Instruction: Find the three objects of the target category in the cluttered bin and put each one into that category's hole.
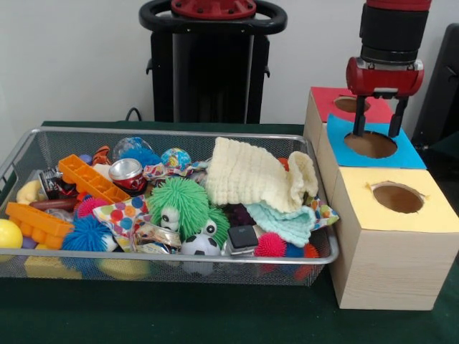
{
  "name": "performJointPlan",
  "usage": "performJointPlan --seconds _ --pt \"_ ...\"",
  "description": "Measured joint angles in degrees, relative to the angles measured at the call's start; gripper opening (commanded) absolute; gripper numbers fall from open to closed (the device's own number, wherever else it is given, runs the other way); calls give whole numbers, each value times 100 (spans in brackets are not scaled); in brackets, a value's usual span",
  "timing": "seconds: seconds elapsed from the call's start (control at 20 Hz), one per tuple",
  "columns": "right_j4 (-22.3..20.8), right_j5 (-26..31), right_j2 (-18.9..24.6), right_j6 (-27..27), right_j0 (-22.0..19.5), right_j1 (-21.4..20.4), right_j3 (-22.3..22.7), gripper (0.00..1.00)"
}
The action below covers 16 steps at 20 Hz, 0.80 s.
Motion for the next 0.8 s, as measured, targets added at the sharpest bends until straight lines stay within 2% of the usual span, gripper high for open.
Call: performJointPlan --seconds 0.8 --pt "78 616 -198 0 13 -499 -32 100"
